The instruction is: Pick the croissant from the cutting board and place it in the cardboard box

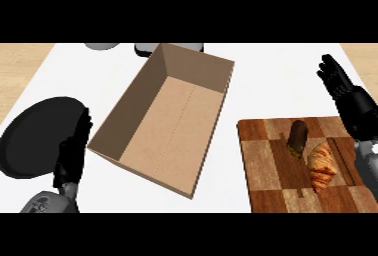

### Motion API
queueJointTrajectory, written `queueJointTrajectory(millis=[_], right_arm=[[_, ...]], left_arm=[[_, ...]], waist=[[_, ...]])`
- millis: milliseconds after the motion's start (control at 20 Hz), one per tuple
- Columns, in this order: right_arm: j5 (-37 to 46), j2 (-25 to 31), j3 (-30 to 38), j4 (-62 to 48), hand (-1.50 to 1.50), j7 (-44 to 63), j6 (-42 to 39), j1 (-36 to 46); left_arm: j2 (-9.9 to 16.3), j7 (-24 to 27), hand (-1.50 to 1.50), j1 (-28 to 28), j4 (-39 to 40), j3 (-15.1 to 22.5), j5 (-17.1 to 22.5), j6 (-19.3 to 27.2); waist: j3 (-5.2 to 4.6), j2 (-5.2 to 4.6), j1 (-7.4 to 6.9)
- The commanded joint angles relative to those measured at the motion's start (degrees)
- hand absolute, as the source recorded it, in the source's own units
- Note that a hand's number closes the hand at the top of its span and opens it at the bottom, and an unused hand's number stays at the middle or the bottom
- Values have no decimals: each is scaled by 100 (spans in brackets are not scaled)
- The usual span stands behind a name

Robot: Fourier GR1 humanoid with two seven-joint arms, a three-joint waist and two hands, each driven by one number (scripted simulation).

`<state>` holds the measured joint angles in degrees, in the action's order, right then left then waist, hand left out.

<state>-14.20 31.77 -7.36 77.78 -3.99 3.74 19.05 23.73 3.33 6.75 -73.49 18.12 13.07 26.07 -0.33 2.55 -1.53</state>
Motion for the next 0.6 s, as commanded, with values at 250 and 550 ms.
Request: queueJointTrajectory(millis=[250,550], right_arm=[[4,466,92,120,-150,659,-250,-1089],[1507,1318,-358,-415,-150,-1225,58,-2367]], left_arm=[[1606,-332,0,158,59,-768,-487,-95],[1351,-207,0,-324,26,-665,-302,-275]], waist=[[35,-237,266],[44,-237,321]])
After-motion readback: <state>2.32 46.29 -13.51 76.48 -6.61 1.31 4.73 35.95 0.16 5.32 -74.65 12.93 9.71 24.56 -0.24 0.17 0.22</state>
